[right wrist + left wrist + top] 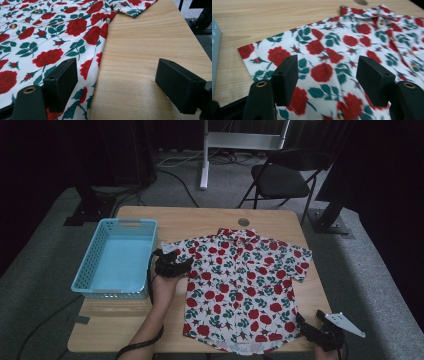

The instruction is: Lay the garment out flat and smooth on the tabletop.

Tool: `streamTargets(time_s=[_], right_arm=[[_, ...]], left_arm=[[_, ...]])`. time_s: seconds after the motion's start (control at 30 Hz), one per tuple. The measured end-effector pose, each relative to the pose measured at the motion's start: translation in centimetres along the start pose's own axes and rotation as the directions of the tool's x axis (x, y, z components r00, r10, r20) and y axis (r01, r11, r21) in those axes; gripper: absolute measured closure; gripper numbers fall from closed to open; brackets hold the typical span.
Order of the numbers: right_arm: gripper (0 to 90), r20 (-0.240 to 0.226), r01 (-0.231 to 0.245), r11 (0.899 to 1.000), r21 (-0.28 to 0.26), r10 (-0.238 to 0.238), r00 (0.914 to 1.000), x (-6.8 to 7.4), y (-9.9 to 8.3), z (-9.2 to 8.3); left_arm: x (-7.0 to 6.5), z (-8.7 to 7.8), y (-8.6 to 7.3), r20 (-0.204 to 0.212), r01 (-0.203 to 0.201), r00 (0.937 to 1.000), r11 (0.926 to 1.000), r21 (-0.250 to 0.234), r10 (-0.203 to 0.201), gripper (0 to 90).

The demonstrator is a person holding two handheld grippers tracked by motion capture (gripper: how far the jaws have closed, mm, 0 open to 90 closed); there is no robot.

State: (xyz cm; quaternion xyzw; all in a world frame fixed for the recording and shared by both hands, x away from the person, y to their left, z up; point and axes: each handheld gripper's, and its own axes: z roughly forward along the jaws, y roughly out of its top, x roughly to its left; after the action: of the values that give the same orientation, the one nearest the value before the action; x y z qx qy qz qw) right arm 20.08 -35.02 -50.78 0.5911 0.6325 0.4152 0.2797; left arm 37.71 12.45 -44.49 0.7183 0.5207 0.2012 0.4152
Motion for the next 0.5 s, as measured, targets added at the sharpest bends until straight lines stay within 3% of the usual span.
streamTargets(time_s=[0.07,0.1,0.2,0.27,0.4,0.47,0.5], right_arm=[[17.6,0.004,0.008,1.000,0.004,-0.008,1.0000,0.0,0.0,0.0],[17.6,0.005,0.008,1.000,0.004,-0.008,1.0000,0.0,0.0,0.0],[17.6,0.009,0.008,1.000,0.004,-0.008,0.9999,0.0,0.0,0.0],[17.6,0.011,0.010,1.000,0.002,-0.010,0.9999,0.1,0.0,0.0],[17.6,0.017,0.018,1.000,-0.001,-0.018,0.9997,0.2,-0.1,0.0],[17.6,0.015,0.017,1.000,-0.003,-0.017,0.9997,0.2,-0.1,0.0],[17.6,0.014,0.016,1.000,-0.004,-0.016,0.9998,0.2,-0.1,0.0]], left_arm=[[-0.2,-0.6,-0.2,-0.003,0.008,1.0000,0.9998,-0.018,-0.008,34.9],[-0.3,-0.8,-0.3,-0.016,0.006,0.9999,0.9999,-0.016,-0.006,30.8],[-0.3,-1.4,-0.7,-0.046,0.024,0.9987,0.9997,-0.005,-0.024,30.1],[-0.5,-1.8,-1.0,-0.029,0.055,0.9981,0.9985,0.001,-0.055,22.9],[-1.5,-2.5,-1.7,0.000,0.042,0.9991,0.9991,-0.012,-0.042,20.0],[-1.7,-2.9,-2.0,0.010,0.048,0.9988,0.9987,-0.017,-0.048,12.6],[-1.7,-3.1,-2.2,0.039,0.047,0.9982,0.9987,-0.020,-0.046,12.5]])
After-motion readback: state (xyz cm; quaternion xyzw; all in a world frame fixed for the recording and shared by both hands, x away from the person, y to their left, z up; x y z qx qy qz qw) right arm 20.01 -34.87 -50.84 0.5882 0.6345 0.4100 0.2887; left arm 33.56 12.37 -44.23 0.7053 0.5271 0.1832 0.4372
